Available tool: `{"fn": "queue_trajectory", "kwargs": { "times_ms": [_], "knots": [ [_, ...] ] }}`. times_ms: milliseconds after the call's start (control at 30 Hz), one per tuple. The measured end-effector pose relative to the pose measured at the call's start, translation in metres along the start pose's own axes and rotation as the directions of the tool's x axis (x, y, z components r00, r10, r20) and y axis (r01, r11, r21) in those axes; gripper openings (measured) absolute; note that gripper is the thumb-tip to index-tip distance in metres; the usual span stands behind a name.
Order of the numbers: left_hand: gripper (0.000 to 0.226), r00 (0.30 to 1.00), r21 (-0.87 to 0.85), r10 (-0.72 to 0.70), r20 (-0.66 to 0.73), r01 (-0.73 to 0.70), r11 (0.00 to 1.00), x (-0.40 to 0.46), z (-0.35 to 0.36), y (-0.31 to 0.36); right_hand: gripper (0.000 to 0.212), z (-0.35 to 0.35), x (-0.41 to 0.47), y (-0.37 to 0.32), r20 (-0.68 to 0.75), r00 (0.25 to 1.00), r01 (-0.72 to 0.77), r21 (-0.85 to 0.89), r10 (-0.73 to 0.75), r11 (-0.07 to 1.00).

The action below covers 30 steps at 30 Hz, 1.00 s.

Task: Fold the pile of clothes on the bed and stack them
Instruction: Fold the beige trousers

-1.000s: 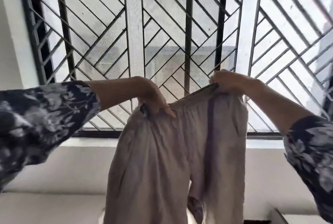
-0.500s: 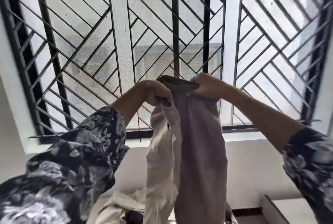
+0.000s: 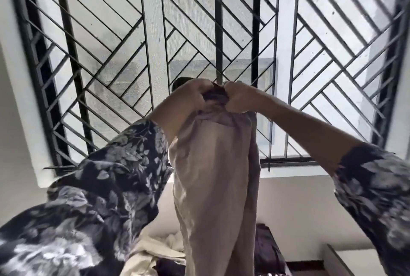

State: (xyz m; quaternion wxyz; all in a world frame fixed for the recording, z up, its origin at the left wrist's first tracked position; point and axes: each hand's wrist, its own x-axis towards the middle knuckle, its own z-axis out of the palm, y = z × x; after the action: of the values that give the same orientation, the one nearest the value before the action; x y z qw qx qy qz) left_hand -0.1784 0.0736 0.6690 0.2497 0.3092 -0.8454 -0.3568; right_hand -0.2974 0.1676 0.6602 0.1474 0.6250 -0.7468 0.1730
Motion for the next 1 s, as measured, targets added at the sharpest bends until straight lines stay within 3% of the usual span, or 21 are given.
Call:
{"fn": "queue_trajectory", "kwargs": {
  "times_ms": [33, 67, 100, 167, 200, 267, 300, 333, 367, 433, 500, 567, 633, 700, 733, 800, 867, 933, 1000],
  "knots": [
    [0.027, 0.996, 0.101, 0.085, -0.024, -0.082, 0.992, -0.005, -0.006, 0.007, 0.016, -0.009, 0.002, 0.001, -0.085, 0.996, 0.002, -0.007, -0.003, 1.000],
    [0.015, 0.994, 0.090, 0.100, -0.035, -0.096, 0.991, -0.007, -0.017, 0.015, 0.015, -0.017, 0.005, 0.005, -0.136, 0.991, 0.004, 0.011, -0.002, 1.000],
    [0.017, 0.996, 0.038, 0.094, -0.009, -0.093, 0.995, -0.007, -0.028, 0.021, 0.019, -0.027, 0.006, 0.008, -0.175, 0.985, 0.007, 0.026, -0.003, 1.000],
    [0.049, 0.998, -0.014, 0.015, 0.068, -0.014, 1.000, -0.024, -0.046, 0.036, 0.032, -0.048, 0.011, 0.016, -0.286, 0.958, 0.037, 0.054, -0.020, 0.998],
    [0.063, 0.999, 0.045, -0.034, 0.016, 0.034, 0.998, -0.027, -0.055, 0.042, 0.038, -0.059, 0.015, 0.019, -0.329, 0.944, 0.050, 0.053, -0.029, 0.997],
    [0.082, 0.989, 0.380, 0.015, -0.147, 0.043, 0.924, -0.021, -0.076, 0.044, 0.045, -0.076, 0.023, 0.021, -0.374, 0.926, 0.082, 0.059, -0.054, 0.995],
    [0.092, 0.973, 0.585, 0.119, -0.196, 0.019, 0.811, -0.026, -0.081, 0.049, 0.043, -0.087, 0.026, 0.021, -0.381, 0.922, 0.103, 0.054, -0.075, 0.993],
    [0.099, 0.943, 0.704, 0.232, -0.240, 0.004, 0.710, -0.023, -0.089, 0.045, 0.040, -0.094, 0.030, 0.023, -0.377, 0.921, 0.121, 0.050, -0.093, 0.991],
    [0.092, 0.892, 0.747, 0.332, -0.308, 0.011, 0.665, -0.018, -0.098, 0.043, 0.037, -0.102, 0.031, 0.022, -0.371, 0.923, 0.133, 0.050, -0.105, 0.990],
    [0.065, 0.793, 0.723, 0.447, -0.414, -0.011, 0.691, -0.014, -0.113, 0.043, 0.034, -0.113, 0.031, 0.025, -0.362, 0.928, 0.135, 0.106, -0.088, 0.985],
    [0.057, 0.762, 0.675, 0.462, -0.454, -0.044, 0.736, -0.018, -0.127, 0.048, 0.028, -0.119, 0.031, 0.028, -0.434, 0.900, 0.178, 0.276, -0.043, 0.945],
    [0.059, 0.708, 0.598, 0.493, -0.506, -0.124, 0.792, -0.022, -0.136, 0.053, 0.027, -0.121, 0.033, 0.030, -0.529, 0.847, 0.277, 0.529, 0.056, 0.802],
    [0.050, 0.659, 0.332, 0.463, -0.593, -0.323, 0.886, -0.022, -0.140, 0.052, 0.023, -0.119, 0.034, 0.031, -0.544, 0.823, 0.349, 0.708, 0.161, 0.614],
    [0.052, 0.767, -0.081, 0.395, -0.506, -0.498, 0.863, -0.025, -0.135, 0.046, 0.018, -0.119, 0.034, 0.030, -0.495, 0.850, 0.342, 0.778, 0.180, 0.527],
    [0.052, 0.823, -0.203, 0.371, -0.430, -0.489, 0.848, -0.027, -0.133, 0.045, 0.018, -0.120, 0.034, 0.030, -0.485, 0.859, 0.342, 0.782, 0.165, 0.521],
    [0.043, 0.890, -0.286, 0.308, -0.335, -0.408, 0.867, -0.031, -0.134, 0.048, 0.021, -0.123, 0.032, 0.030, -0.501, 0.856, 0.392, 0.791, 0.129, 0.469],
    [0.036, 0.948, -0.375, 0.213, -0.236, -0.291, 0.880, -0.041, -0.139, 0.058, 0.024, -0.127, 0.025, 0.028, -0.476, 0.871, 0.413, 0.843, 0.121, 0.344],
    [0.035, 0.982, -0.337, 0.155, -0.104, -0.181, 0.924, -0.049, -0.144, 0.064, 0.030, -0.128, 0.017, 0.028, -0.391, 0.918, 0.359, 0.892, 0.070, 0.273],
    [0.023, 0.989, -0.288, 0.143, -0.049, -0.151, 0.946, -0.058, -0.147, 0.066, 0.023, -0.129, 0.013, 0.028, -0.357, 0.934, 0.338, 0.909, 0.034, 0.245]
  ]
}}
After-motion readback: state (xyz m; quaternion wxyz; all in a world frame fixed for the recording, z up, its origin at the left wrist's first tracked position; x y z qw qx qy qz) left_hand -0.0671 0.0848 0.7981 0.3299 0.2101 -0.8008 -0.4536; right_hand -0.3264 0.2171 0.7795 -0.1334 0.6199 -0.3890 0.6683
